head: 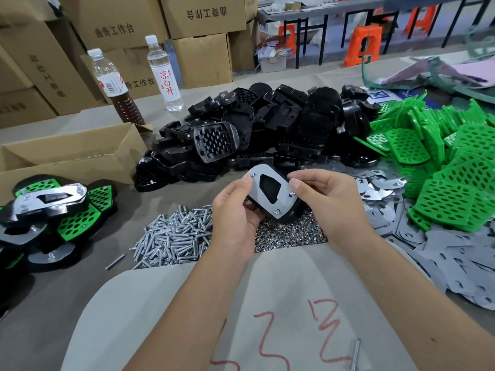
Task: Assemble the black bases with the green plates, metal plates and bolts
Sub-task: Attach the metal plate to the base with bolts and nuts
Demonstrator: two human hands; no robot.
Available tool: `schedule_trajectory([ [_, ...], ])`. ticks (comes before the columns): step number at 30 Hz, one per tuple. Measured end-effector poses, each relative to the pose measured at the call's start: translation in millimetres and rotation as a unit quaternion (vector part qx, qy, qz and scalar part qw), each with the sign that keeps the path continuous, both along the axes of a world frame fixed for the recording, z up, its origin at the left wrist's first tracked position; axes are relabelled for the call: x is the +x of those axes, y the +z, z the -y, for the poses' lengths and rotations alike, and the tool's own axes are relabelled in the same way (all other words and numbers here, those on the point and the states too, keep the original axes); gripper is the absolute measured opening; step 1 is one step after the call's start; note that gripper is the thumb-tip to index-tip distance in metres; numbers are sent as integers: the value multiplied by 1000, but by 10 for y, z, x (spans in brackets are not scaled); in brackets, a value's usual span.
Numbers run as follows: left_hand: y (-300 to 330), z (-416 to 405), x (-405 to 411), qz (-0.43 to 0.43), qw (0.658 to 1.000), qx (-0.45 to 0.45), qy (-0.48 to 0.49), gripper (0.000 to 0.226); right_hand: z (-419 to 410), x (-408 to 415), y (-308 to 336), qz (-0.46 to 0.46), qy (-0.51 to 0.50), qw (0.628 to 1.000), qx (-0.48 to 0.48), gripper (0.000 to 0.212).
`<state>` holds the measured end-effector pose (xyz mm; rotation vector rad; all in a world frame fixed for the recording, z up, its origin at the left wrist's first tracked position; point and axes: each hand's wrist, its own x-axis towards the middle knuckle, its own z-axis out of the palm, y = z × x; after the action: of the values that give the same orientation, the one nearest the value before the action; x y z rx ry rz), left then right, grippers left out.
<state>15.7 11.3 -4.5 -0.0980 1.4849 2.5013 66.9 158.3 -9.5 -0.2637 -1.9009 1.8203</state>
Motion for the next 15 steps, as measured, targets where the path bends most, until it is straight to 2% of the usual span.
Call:
schedule_trajectory([
  [4,-8,12,-23,-5,1000,16,-20,19,-46,10,1,13,0,999,-40,16],
  [8,18,-2,-6,4,999,30,-24,17,-45,9,-7,12,-8,999,-37,18],
  [15,6,4,-20,-7,1000,4,-25,15,-59,1,-21,6,-18,998,-57,18],
])
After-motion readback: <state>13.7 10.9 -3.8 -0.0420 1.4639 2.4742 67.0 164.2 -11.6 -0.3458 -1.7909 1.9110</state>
